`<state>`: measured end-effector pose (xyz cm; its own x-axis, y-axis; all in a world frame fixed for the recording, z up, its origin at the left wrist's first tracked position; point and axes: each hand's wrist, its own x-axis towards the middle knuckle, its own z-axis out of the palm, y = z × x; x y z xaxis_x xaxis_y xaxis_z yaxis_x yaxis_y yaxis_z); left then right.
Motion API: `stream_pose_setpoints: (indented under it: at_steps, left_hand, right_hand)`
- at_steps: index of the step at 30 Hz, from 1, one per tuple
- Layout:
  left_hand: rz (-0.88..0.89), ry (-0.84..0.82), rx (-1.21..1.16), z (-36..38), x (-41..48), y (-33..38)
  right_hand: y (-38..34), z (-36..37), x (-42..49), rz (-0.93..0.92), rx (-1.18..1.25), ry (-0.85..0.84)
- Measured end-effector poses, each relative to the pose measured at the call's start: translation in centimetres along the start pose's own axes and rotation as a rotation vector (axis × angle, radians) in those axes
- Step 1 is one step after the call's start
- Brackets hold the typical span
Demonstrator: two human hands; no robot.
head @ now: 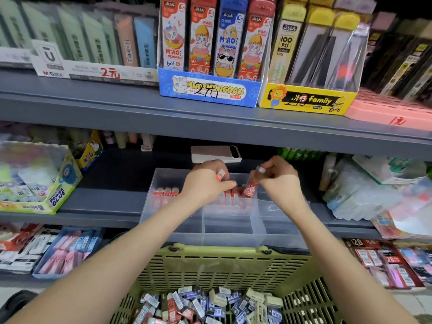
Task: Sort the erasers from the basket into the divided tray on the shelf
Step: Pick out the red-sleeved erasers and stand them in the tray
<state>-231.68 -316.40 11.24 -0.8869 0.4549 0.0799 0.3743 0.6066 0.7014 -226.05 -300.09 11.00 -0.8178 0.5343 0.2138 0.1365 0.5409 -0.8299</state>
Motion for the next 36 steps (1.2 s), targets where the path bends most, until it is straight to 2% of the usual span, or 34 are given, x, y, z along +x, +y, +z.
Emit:
stream_pose_setpoints:
  at_steps: [8, 15, 26, 29, 36]
  left_hand:
    - [-0.066, -0.128, 0.393, 2.7, 4.0, 0.7]
    - [-0.146, -0.079, 0.452, 3.6, 4.2, 1.3]
    - [-0.168, -0.098, 0.494, 3.5, 4.2, 1.3]
    - [-0.182, -0.086, 0.499, 3.5, 4.5, 0.8]
    - [-0.188, -0.061, 0.49, 3.4, 4.6, 0.3]
  right_hand:
    - [1.7, -0.1, 0.4, -0.029, 0.087, 0.012]
    - [1.9, 0.4, -0.1, -0.079, -0.022, -0.072]
    - [2.2, 0.4, 0.1, -0.052, -0.081, -0.007]
    - [1.9, 0.7, 0.1, -0.066, -0.101, -0.043]
    - [0.8, 1.8, 1.0, -0.121, -0.4, -0.145]
